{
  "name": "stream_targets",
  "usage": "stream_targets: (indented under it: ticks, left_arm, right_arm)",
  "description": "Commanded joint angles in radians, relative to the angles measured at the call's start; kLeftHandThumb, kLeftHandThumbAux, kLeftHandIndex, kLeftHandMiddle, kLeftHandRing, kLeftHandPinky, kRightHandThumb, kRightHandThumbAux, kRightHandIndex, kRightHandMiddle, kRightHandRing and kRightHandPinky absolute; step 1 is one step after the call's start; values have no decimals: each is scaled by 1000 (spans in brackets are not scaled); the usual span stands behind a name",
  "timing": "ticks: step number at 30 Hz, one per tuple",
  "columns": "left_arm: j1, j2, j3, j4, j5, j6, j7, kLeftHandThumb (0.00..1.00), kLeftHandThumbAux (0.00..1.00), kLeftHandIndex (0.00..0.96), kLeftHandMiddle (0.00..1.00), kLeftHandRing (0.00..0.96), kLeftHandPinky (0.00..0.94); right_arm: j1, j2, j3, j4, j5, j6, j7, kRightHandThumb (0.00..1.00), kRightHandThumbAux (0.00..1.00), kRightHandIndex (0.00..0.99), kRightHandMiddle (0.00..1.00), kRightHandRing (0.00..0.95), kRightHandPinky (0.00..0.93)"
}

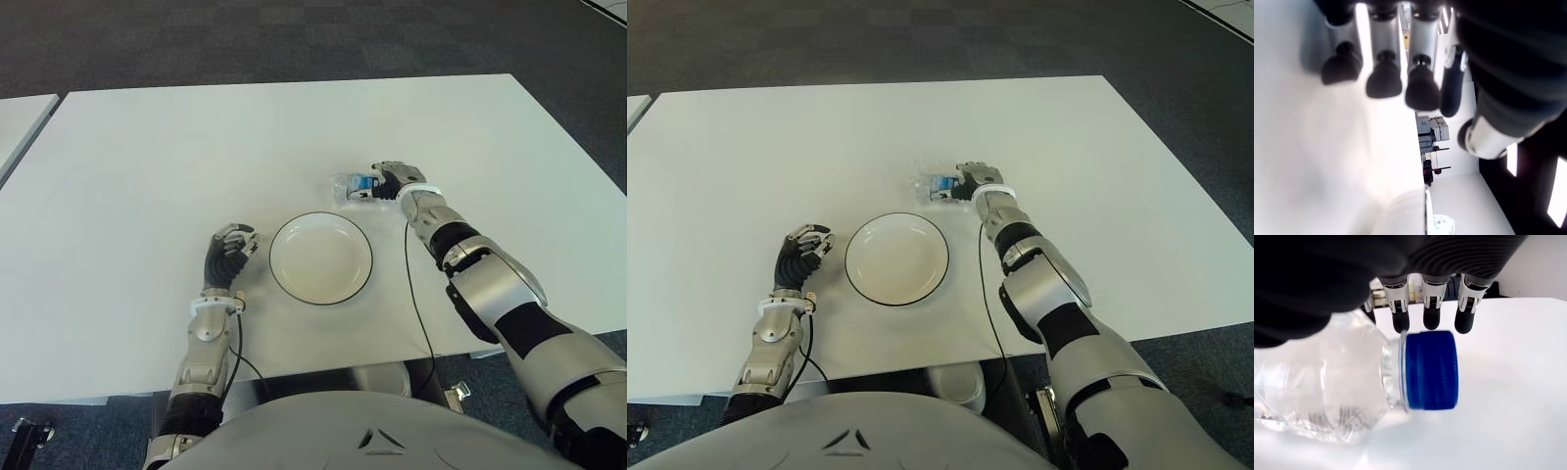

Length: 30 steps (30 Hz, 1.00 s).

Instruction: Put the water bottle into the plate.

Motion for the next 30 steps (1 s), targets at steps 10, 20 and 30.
stream_targets:
  ticks: [10, 20, 30]
  left_arm:
    - [15, -6, 5, 24, -44, 46, -35, 713, 708, 439, 787, 800, 821]
    - [8, -6, 9, 23, -59, 60, -39, 712, 709, 438, 788, 803, 821]
    - [8, -3, 10, 23, -70, 52, -46, 712, 709, 438, 782, 797, 819]
  right_arm:
    - [11, 18, 52, 18, -14, 59, 93, 627, 269, 0, 0, 0, 0]
    - [37, 51, 99, 4, -40, 113, 15, 640, 335, 0, 0, 0, 0]
    - [59, 72, 100, -3, -22, 107, -49, 632, 416, 0, 0, 0, 0]
